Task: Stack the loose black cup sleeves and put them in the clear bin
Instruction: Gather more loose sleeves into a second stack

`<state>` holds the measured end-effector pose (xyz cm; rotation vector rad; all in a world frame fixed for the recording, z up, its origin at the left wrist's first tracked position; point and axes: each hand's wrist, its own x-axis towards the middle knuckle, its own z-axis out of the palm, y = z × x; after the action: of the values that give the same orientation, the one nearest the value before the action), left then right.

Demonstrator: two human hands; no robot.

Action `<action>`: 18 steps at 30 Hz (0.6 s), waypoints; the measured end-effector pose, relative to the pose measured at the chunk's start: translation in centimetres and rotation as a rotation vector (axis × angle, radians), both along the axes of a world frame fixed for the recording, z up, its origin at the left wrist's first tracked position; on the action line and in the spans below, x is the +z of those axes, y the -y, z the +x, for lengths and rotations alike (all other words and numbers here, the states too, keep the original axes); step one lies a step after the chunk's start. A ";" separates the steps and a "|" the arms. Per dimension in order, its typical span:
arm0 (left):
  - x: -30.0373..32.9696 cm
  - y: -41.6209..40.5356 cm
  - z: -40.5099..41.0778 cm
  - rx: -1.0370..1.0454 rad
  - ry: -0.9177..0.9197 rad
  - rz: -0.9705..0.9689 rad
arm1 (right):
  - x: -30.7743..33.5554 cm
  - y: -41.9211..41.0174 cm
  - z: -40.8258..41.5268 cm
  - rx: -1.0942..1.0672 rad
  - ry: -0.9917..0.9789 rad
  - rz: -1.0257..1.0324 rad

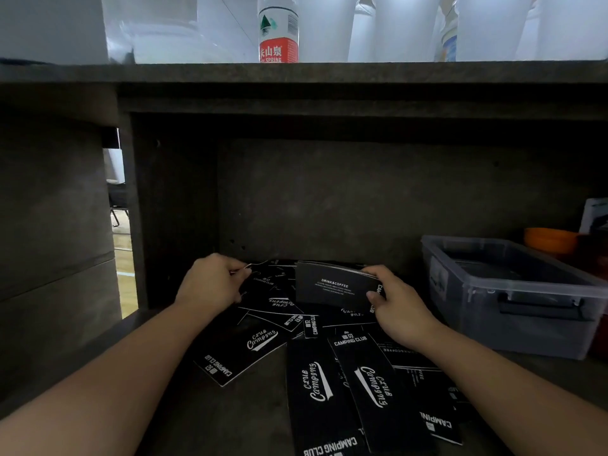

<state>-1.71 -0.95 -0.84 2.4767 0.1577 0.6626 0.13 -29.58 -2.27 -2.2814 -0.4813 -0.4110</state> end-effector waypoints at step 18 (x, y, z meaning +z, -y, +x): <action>-0.1 1.6 0.3 -0.355 0.240 -0.425 | 0.4 -0.2 -0.4 0.000 -0.019 0.044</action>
<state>-1.44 -2.55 -0.96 1.9357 -0.2097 0.6825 -0.24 -29.37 -1.88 -2.2411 -0.4589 -0.3958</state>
